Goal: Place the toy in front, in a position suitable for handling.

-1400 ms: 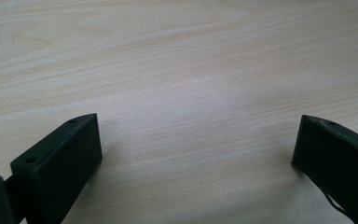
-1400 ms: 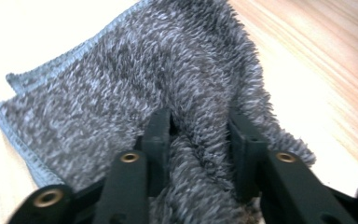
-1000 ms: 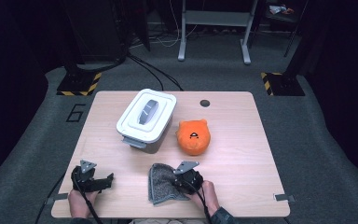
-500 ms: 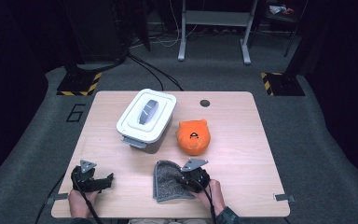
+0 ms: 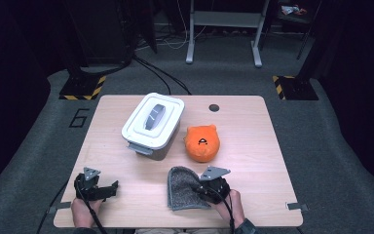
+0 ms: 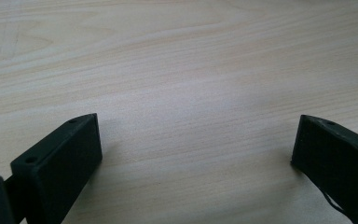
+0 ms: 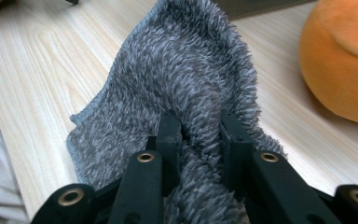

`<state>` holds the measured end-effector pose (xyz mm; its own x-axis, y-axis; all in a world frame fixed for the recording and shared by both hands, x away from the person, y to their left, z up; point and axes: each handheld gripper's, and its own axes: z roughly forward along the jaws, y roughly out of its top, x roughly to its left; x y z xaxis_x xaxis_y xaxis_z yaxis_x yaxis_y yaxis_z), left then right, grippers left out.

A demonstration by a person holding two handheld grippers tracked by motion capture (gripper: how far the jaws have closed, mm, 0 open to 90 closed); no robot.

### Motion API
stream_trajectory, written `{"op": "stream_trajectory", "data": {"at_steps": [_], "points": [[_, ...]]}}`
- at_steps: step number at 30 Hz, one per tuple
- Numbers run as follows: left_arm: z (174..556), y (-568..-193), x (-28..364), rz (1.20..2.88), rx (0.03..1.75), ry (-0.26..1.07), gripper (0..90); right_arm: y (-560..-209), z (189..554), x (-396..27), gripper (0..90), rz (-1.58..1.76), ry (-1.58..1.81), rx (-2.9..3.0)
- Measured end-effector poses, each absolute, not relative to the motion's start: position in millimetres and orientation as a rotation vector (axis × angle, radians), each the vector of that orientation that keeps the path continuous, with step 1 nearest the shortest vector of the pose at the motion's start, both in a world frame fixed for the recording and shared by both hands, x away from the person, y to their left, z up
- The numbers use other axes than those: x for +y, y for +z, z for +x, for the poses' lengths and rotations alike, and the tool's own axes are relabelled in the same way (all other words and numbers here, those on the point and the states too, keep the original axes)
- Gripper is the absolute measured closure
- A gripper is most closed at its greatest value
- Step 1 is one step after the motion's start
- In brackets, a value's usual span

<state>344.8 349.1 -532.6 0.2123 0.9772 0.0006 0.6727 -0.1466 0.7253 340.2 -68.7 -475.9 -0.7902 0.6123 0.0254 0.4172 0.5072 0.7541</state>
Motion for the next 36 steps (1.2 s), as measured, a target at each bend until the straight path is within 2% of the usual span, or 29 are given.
{"op": "stream_trajectory", "data": {"at_steps": [23, 36], "points": [[344, -533, 349, 1.892, 1.526, 0.661, 1.4, -466, 321, -156, 73.1, 1.127, 1.084, 2.322], [344, -533, 349, 1.892, 1.527, 0.661, 1.4, -461, 324, -207, 73.0, 1.253, 1.037, 2.176]]}}
